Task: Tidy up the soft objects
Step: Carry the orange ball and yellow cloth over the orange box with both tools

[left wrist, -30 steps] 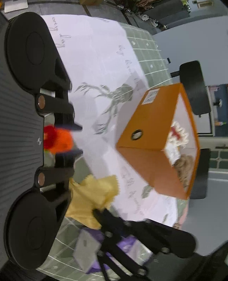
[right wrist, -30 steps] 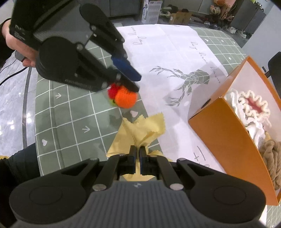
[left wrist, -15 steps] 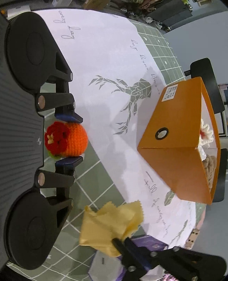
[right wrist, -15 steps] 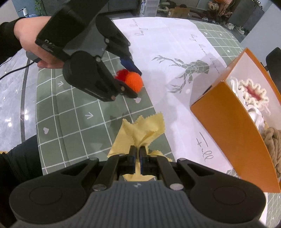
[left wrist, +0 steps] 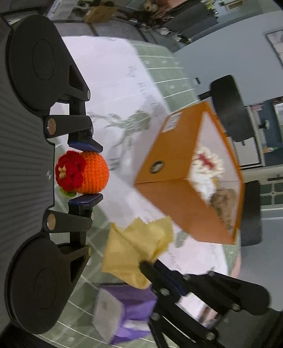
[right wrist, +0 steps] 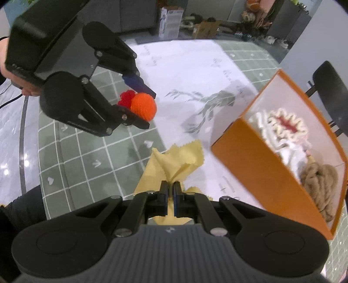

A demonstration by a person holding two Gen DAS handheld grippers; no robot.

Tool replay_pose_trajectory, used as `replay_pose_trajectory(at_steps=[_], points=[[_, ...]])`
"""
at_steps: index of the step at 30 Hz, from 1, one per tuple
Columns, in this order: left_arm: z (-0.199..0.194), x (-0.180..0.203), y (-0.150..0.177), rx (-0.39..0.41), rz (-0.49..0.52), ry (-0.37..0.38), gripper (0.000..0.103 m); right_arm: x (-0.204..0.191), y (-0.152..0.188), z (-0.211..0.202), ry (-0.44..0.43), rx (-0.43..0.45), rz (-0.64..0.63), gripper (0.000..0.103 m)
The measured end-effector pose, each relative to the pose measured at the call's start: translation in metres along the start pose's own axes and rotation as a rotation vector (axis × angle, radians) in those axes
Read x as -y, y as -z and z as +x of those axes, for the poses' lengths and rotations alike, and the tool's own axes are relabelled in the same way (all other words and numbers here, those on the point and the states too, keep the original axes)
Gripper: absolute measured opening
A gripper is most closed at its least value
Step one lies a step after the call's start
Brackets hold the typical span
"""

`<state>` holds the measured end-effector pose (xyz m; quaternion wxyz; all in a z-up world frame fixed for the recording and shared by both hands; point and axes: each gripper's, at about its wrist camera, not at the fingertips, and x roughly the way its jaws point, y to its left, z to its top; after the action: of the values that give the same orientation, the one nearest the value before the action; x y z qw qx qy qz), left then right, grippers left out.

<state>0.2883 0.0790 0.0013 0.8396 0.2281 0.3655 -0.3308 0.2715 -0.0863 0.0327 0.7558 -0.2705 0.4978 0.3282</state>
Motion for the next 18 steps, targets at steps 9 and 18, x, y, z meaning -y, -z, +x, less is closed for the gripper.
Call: replay_pose_trajectory(at_steps=[9, 18], points=[[-0.019, -0.005, -0.060, 0.111, 0.015, -0.018, 0.046, 0.036, -0.003, -0.041, 0.065, 0.071, 0.056, 0.001], [0.003, -0.018, -0.115, 0.149, 0.011, -0.045, 0.046, 0.097, -0.009, -0.071, 0.160, 0.158, 0.144, 0.001]])
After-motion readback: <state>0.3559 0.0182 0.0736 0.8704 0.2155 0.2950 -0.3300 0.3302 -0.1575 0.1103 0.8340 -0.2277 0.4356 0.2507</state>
